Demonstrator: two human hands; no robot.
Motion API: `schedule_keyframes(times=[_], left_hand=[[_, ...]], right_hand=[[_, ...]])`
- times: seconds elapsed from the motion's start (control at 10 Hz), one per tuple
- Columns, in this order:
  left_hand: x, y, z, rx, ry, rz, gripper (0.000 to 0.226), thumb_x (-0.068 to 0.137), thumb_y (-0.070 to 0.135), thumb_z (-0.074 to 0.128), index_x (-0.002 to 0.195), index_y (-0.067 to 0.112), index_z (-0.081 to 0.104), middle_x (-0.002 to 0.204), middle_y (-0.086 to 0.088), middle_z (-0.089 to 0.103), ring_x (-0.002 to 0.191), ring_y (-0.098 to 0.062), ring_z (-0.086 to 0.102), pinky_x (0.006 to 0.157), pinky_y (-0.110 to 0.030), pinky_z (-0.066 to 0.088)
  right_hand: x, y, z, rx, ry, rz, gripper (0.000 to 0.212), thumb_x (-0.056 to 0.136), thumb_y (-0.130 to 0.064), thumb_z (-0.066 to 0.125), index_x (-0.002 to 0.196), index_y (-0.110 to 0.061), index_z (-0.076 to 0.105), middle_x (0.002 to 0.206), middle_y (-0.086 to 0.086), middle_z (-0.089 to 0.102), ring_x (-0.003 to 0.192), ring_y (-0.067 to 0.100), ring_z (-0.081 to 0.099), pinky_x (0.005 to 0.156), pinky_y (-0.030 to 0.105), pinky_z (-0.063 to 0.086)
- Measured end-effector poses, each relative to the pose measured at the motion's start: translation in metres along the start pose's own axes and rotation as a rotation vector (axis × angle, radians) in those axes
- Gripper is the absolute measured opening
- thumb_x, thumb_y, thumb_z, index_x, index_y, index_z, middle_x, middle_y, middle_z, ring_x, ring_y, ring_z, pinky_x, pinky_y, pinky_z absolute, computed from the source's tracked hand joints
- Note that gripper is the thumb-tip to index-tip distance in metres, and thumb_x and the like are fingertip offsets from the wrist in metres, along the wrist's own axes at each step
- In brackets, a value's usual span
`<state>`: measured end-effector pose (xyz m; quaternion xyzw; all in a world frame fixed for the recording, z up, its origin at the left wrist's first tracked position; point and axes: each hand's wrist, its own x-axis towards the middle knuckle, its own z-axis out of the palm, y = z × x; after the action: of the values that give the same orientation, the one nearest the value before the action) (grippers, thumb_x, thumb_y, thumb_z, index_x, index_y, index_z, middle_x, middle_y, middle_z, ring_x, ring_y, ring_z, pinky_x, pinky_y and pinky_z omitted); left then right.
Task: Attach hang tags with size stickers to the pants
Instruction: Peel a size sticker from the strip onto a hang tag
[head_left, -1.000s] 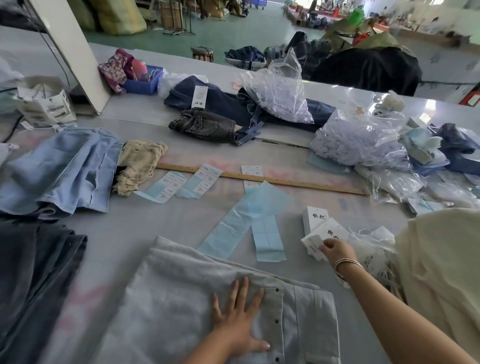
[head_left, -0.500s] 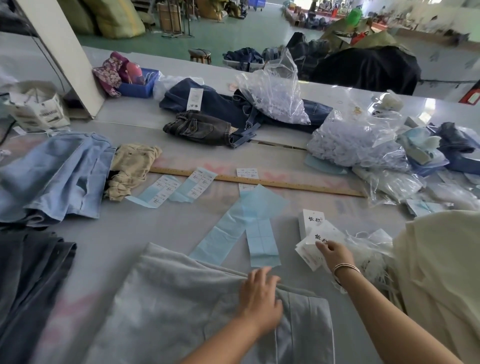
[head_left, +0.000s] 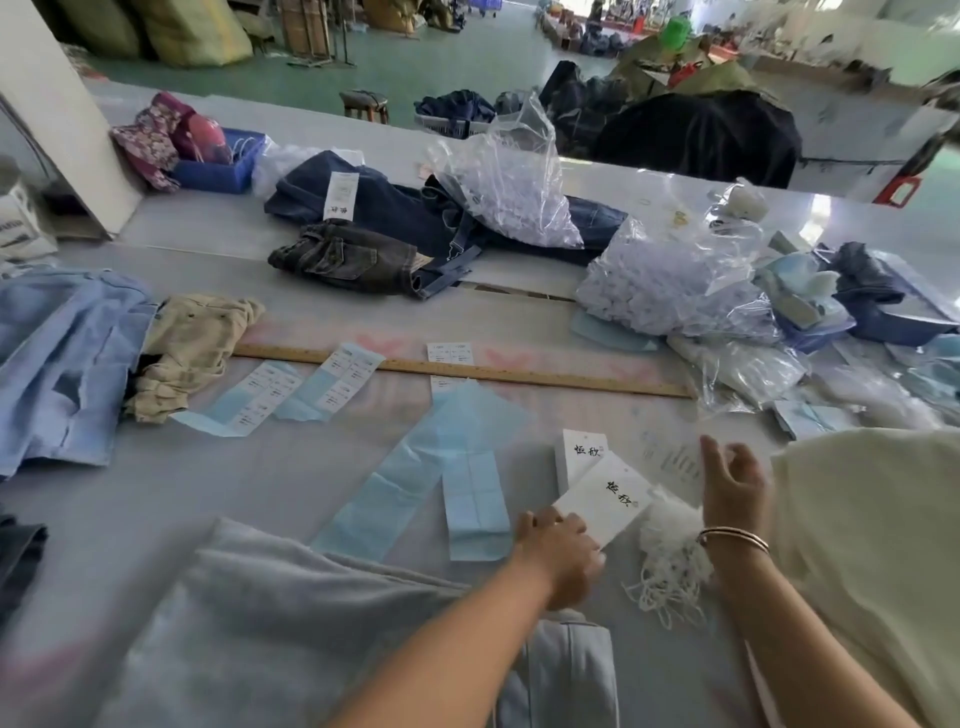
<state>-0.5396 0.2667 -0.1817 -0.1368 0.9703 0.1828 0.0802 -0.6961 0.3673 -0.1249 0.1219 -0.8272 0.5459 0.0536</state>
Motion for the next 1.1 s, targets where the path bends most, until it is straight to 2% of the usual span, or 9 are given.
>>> schedule_keyframes(times=[0.1, 0.2, 0.3, 0.4, 0.5, 0.6, 0.8, 0.9, 1.1], left_hand=[[-0.004, -0.016, -0.026, -1.240, 0.092, -0.216, 0.044, 0.104, 0.038, 0.026, 0.122, 0.016, 0.059, 0.114, -0.005, 0.062, 0.097, -0.018, 0.056, 0.079, -0.025, 0.041], [-0.009, -0.058, -0.041, -2.008, 0.051, -0.251, 0.070, 0.096, 0.062, 0.015, 0.112, 0.015, 0.065, 0.096, -0.001, 0.071, 0.086, -0.015, 0.064, 0.076, -0.030, 0.042], [-0.039, -0.128, -0.055, -1.701, 0.176, -0.456, 0.033, 0.100, 0.032, 0.046, 0.113, 0.008, 0.064, 0.096, -0.009, 0.068, 0.075, -0.018, 0.065, 0.064, -0.026, 0.052], [-0.063, -0.210, -0.057, -1.088, 0.380, -0.655, 0.031, 0.094, 0.024, 0.051, 0.102, -0.001, 0.068, 0.100, -0.018, 0.069, 0.092, -0.029, 0.063, 0.077, -0.038, 0.049], [-0.081, -0.266, -0.062, -0.687, 0.297, -0.743, 0.033, 0.087, 0.033, 0.049, 0.096, 0.005, 0.063, 0.107, -0.017, 0.064, 0.096, -0.032, 0.058, 0.078, -0.034, 0.043], [-0.092, -0.318, -0.049, -0.418, 0.350, -0.701, 0.040, 0.083, 0.028, 0.056, 0.121, 0.015, 0.053, 0.123, -0.007, 0.055, 0.110, -0.028, 0.053, 0.093, -0.035, 0.044], [-0.071, -0.351, -0.016, -0.062, 0.322, -0.396, 0.060, 0.091, 0.037, 0.041, 0.149, 0.026, 0.030, 0.160, 0.005, 0.016, 0.147, -0.016, 0.012, 0.117, -0.032, 0.012], [-0.065, -0.349, -0.010, -0.108, 0.404, -0.393, 0.074, 0.077, 0.048, 0.010, 0.125, 0.024, 0.062, 0.154, 0.013, 0.029, 0.144, -0.011, 0.023, 0.113, -0.031, 0.010], [-0.066, -0.346, -0.007, -0.130, 0.537, -0.403, 0.049, 0.076, 0.037, 0.034, 0.088, 0.016, 0.077, 0.132, 0.007, 0.060, 0.120, -0.017, 0.057, 0.100, -0.040, 0.039]], right_hand=[[-0.044, -0.038, 0.014, -0.261, -0.300, -0.547, 0.024, 0.079, -0.011, 0.075, 0.103, -0.011, 0.071, 0.084, -0.002, 0.070, 0.064, 0.015, 0.063, 0.056, 0.022, 0.047], [-0.083, -0.060, 0.049, -0.399, -0.486, -0.993, 0.020, 0.064, -0.012, 0.087, 0.075, -0.010, 0.070, 0.094, 0.001, 0.075, 0.066, 0.020, 0.070, 0.054, 0.025, 0.053], [-0.123, -0.071, 0.106, -0.355, -0.824, -1.131, 0.019, 0.072, -0.023, 0.081, 0.066, -0.015, 0.066, 0.093, -0.002, 0.075, 0.076, 0.019, 0.071, 0.076, 0.036, 0.057], [-0.146, -0.084, 0.169, -0.243, -0.975, -0.768, 0.020, 0.087, -0.032, 0.061, 0.088, -0.016, 0.073, 0.093, 0.001, 0.073, 0.083, 0.025, 0.069, 0.071, 0.034, 0.055], [-0.148, -0.097, 0.227, -0.166, -0.908, -0.577, 0.013, 0.089, -0.017, 0.061, 0.095, -0.016, 0.073, 0.098, 0.001, 0.073, 0.091, 0.023, 0.067, 0.079, 0.026, 0.048], [-0.137, -0.102, 0.299, -0.358, -0.989, -0.568, 0.024, 0.091, -0.016, 0.056, 0.111, -0.016, 0.069, 0.118, 0.001, 0.066, 0.105, 0.023, 0.062, 0.086, 0.023, 0.041], [-0.125, -0.090, 0.388, -0.662, -1.080, -0.604, 0.038, 0.094, -0.024, 0.049, 0.131, -0.022, 0.055, 0.145, 0.000, 0.045, 0.131, 0.022, 0.044, 0.106, 0.036, 0.038], [-0.125, -0.082, 0.411, -0.678, -1.101, -0.594, 0.032, 0.095, -0.029, 0.051, 0.124, -0.019, 0.061, 0.143, -0.002, 0.048, 0.129, 0.023, 0.046, 0.105, 0.037, 0.038], [-0.125, -0.075, 0.419, -0.767, -0.985, -0.767, 0.032, 0.095, -0.043, 0.045, 0.116, -0.030, 0.064, 0.123, -0.004, 0.058, 0.111, 0.022, 0.057, 0.091, 0.034, 0.042]])
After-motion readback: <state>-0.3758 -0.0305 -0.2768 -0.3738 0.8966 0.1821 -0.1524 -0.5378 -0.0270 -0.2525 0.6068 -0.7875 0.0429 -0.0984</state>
